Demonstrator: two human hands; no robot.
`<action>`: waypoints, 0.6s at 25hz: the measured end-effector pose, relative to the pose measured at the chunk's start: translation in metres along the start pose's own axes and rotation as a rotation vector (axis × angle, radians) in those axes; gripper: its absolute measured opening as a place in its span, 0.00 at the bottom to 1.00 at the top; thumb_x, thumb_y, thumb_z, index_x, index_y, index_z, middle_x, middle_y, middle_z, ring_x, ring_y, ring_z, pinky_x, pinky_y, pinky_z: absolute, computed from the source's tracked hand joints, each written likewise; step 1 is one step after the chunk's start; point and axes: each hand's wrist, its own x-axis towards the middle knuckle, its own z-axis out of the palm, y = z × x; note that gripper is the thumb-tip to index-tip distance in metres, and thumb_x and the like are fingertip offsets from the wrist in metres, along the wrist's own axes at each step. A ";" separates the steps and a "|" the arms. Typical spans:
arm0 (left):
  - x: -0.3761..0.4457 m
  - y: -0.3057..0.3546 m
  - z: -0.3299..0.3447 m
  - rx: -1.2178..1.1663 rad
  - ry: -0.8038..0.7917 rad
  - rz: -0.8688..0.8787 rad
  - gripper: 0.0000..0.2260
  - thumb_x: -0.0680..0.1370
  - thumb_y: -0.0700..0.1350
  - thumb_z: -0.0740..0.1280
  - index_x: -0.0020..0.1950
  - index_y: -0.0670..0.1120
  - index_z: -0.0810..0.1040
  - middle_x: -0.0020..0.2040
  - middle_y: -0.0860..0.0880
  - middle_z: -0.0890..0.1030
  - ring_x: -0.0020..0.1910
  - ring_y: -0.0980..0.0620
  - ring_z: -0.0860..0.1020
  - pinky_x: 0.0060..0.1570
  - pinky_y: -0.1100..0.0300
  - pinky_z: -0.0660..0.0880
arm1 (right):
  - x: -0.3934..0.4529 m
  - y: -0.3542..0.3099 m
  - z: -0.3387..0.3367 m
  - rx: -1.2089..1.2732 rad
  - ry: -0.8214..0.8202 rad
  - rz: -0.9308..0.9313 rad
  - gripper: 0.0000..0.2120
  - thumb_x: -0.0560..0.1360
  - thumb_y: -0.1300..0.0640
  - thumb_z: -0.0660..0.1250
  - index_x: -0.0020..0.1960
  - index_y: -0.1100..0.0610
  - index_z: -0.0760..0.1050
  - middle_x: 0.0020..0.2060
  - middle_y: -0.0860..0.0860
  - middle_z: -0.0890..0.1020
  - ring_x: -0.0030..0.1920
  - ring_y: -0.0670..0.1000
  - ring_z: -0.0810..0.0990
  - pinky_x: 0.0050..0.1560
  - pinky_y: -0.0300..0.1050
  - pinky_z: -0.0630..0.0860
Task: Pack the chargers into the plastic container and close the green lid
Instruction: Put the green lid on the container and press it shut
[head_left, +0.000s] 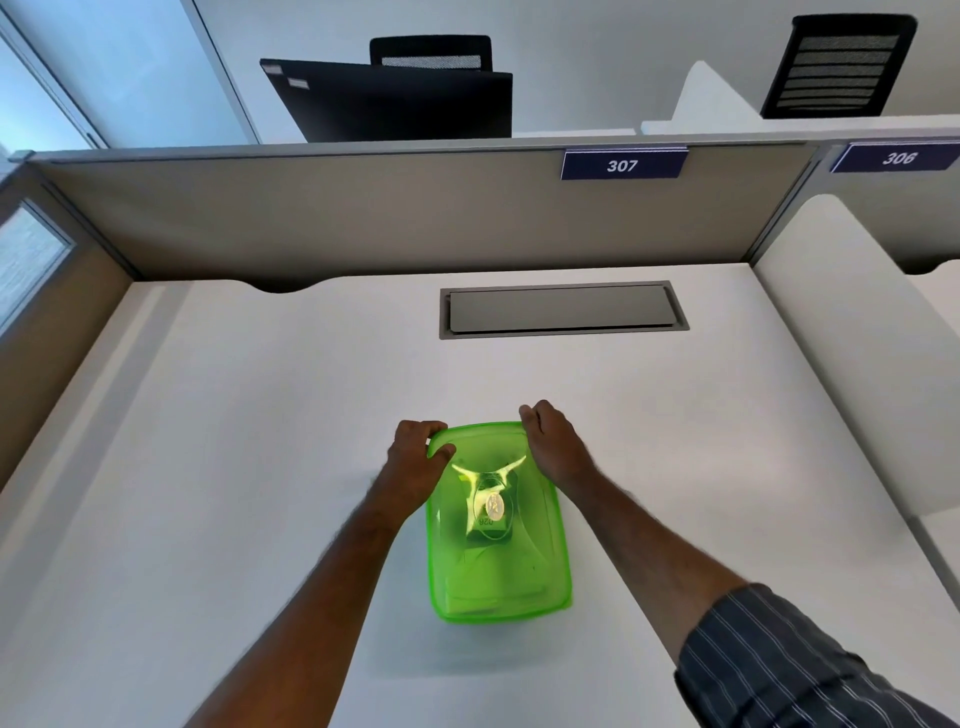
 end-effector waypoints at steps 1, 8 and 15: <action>0.001 0.000 0.001 -0.002 -0.002 0.001 0.16 0.79 0.41 0.71 0.66 0.43 0.78 0.64 0.41 0.72 0.61 0.41 0.77 0.67 0.43 0.74 | -0.001 0.001 0.003 -0.004 0.016 -0.008 0.16 0.85 0.48 0.56 0.42 0.57 0.65 0.37 0.54 0.73 0.40 0.57 0.73 0.43 0.51 0.69; 0.004 -0.001 -0.001 -0.054 -0.050 -0.034 0.14 0.80 0.41 0.69 0.65 0.44 0.76 0.63 0.45 0.71 0.63 0.43 0.76 0.68 0.44 0.73 | -0.005 0.007 0.010 -0.070 0.076 -0.042 0.15 0.85 0.44 0.53 0.45 0.53 0.65 0.44 0.55 0.78 0.45 0.62 0.77 0.47 0.56 0.75; -0.048 -0.012 0.010 -0.261 0.051 -0.067 0.23 0.80 0.46 0.71 0.73 0.46 0.70 0.66 0.51 0.71 0.59 0.51 0.77 0.59 0.55 0.77 | -0.004 0.010 0.013 -0.096 0.102 -0.033 0.17 0.84 0.42 0.52 0.48 0.54 0.68 0.46 0.54 0.79 0.45 0.62 0.78 0.46 0.55 0.75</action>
